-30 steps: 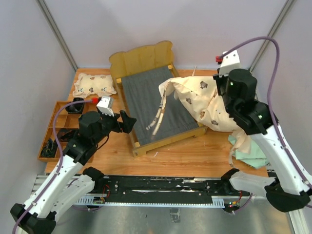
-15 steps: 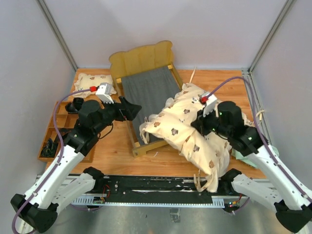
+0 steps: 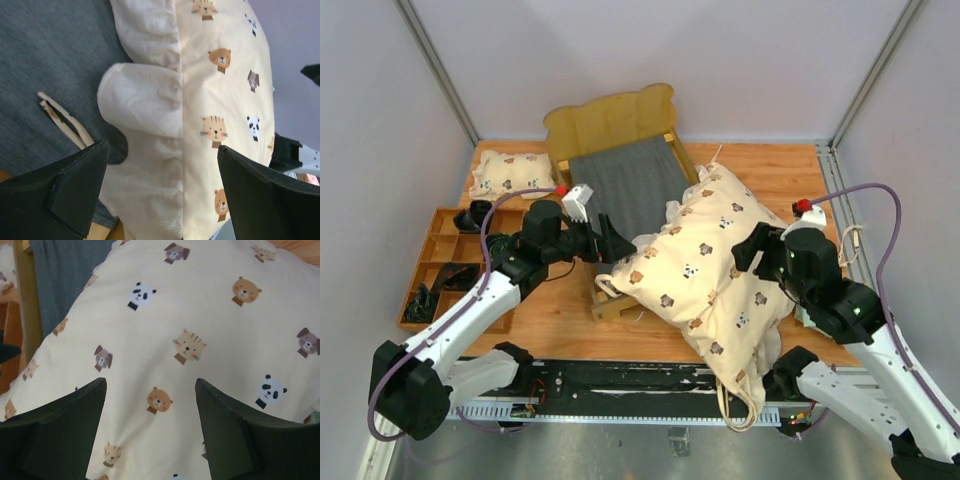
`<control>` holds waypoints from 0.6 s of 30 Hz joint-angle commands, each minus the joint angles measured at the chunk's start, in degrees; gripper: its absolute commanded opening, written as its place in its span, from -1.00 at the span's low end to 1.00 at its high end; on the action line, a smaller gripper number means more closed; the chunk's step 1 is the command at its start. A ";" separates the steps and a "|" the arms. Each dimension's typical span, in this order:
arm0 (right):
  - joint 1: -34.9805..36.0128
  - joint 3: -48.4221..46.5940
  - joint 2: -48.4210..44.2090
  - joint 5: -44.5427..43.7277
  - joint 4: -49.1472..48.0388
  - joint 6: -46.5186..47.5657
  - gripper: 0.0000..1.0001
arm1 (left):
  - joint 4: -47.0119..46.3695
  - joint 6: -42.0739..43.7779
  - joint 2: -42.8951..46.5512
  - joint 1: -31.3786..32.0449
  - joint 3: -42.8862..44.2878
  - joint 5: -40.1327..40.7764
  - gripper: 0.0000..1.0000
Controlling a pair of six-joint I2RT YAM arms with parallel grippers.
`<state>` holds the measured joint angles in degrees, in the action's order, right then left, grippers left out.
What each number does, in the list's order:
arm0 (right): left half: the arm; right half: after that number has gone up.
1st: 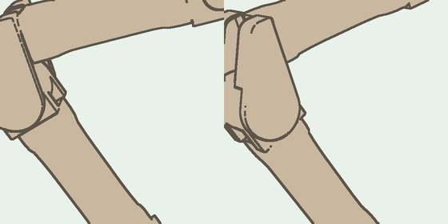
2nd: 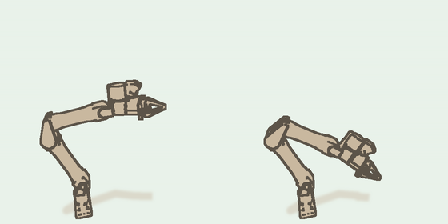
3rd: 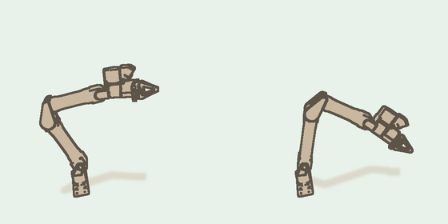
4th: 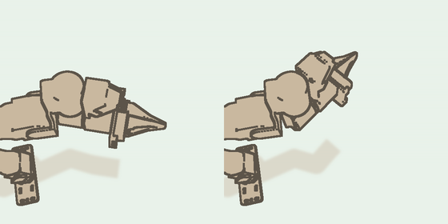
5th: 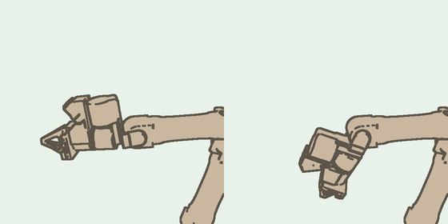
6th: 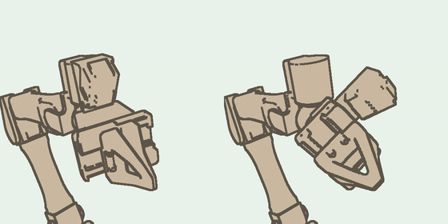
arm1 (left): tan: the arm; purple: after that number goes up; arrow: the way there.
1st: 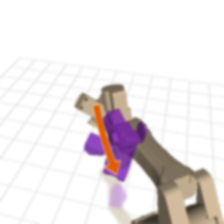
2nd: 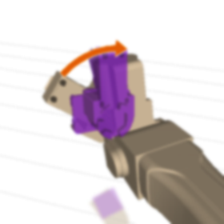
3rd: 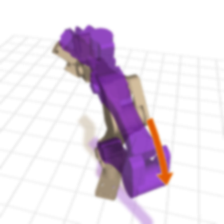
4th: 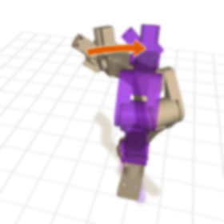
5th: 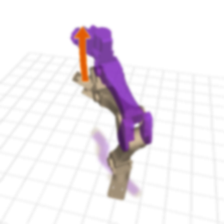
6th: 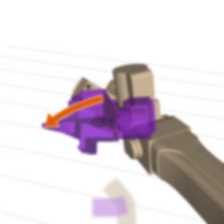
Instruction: Set up the pet bed
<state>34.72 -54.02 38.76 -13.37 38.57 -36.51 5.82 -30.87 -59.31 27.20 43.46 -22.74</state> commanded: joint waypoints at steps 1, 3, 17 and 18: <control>0.37 -2.44 5.95 -15.08 2.33 -9.84 0.48 | -5.07 -0.79 -0.34 0.50 -1.50 -8.66 0.88; 0.36 -3.34 8.69 -17.37 3.19 -12.81 0.49 | -9.26 -3.25 -0.34 0.51 -3.72 -12.02 0.90; 0.37 0.38 21.37 -7.10 -12.77 -7.53 -0.98 | -20.54 -9.08 -3.91 2.94 -8.71 -20.68 -0.25; 0.35 1.73 20.71 -5.88 -15.48 -5.74 -0.99 | -20.58 -9.10 -4.02 2.95 -8.44 -21.94 -0.55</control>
<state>34.72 -54.39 60.60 -20.43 29.30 -46.13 -11.68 -39.99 -62.98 29.36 34.02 -38.79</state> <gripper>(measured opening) 0.049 0.425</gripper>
